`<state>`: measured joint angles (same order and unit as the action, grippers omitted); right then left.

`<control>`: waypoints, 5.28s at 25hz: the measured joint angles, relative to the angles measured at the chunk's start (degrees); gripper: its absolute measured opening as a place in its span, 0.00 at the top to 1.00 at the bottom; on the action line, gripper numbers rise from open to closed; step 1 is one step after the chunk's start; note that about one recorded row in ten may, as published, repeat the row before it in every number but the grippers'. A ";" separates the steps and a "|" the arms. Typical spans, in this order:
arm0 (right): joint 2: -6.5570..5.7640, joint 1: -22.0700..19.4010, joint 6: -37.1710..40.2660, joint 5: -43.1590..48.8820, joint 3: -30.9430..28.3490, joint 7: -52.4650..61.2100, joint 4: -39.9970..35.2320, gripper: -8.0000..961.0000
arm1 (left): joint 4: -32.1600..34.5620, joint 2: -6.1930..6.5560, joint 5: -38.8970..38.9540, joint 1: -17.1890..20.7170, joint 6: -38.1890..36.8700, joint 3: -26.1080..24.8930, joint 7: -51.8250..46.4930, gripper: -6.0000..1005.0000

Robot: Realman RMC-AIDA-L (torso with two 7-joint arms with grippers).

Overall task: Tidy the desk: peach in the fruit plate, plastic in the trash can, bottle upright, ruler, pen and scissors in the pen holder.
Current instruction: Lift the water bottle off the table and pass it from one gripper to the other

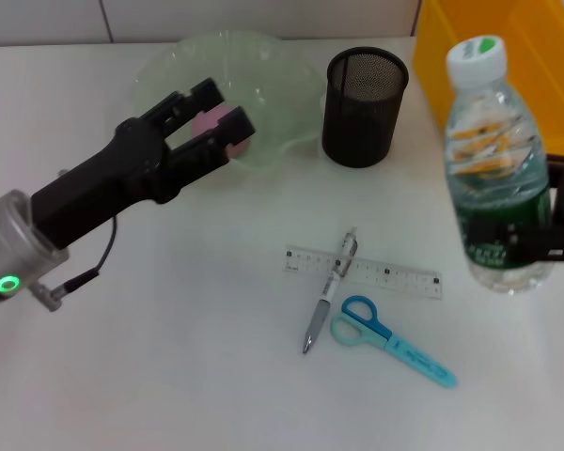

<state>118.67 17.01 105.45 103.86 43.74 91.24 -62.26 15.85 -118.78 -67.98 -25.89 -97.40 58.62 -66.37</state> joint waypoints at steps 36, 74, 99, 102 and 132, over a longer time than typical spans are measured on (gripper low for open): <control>0.69 10.26 -0.46 -2.15 9.59 -4.85 14.70 0.21 | -0.42 -0.26 0.20 -9.03 -3.44 8.55 -4.20 0.20; 0.51 13.21 -4.15 -1.29 16.57 2.36 11.10 0.21 | 1.91 -0.40 -0.10 -10.41 -2.68 11.54 -4.97 0.26; 0.51 13.24 -3.47 -1.33 16.61 2.72 10.27 0.19 | 5.74 0.08 -0.35 -10.35 -0.94 12.74 -9.45 0.55; 0.51 13.05 -3.42 -1.62 16.59 2.55 10.27 0.18 | 6.56 0.12 -0.36 -10.11 -1.01 12.75 -10.22 0.55; 0.30 11.53 -1.44 -2.06 15.84 2.77 9.62 0.14 | 10.64 0.50 -1.98 -8.34 -2.29 12.74 -9.53 0.55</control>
<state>118.97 28.54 104.01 101.80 59.58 94.01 -52.64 26.49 -118.28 -69.96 -34.23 -99.68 71.36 -75.91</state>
